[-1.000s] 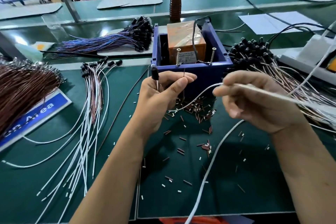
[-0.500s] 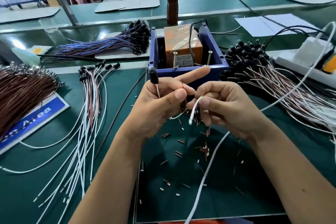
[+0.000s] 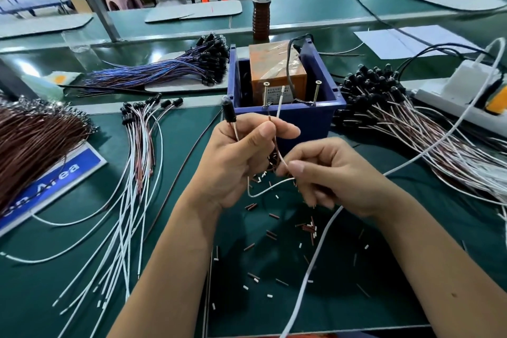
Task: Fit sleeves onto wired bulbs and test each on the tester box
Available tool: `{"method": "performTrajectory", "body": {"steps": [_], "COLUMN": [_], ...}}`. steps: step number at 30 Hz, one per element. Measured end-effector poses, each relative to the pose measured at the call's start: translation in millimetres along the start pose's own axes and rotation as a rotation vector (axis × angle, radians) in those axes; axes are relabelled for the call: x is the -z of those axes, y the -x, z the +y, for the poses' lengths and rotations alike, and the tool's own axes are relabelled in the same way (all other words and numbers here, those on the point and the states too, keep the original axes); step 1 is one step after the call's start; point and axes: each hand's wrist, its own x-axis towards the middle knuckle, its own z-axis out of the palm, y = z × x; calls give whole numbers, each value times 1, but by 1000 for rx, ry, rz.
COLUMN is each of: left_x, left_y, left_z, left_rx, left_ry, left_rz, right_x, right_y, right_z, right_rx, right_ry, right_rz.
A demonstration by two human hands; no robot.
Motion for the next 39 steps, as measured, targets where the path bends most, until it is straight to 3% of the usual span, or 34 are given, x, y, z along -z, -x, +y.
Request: {"method": "performTrajectory", "body": {"steps": [4, 8, 17, 19, 23, 29, 34, 39], "left_x": [8, 3, 5, 6, -1, -8, -2, -2], "left_y": [0, -1, 0, -2, -3, -2, -5, -9], "left_z": [-2, -7, -8, -10, -15, -10, -4, -8], "left_rx": [186, 307, 262, 219, 127, 59, -122, -205], "left_ry": [-49, -132, -62, -44, -34, 80, 41, -155], "left_rz": [-47, -45, -59, -11, 81, 46, 236, 558], "right_x": [7, 6, 14, 11, -4, -9, -3, -9], "right_y": [-2, -3, -4, -3, -1, -2, -1, -4], "right_z": [-2, 2, 0, 0, -2, -5, -4, 7], "right_rx": [155, 221, 273, 226, 111, 167, 380, 481], "right_ry": [-127, -63, -150, -138, 33, 73, 171, 426], "right_rz": [282, 378, 667, 599, 276, 295, 560, 844]}}
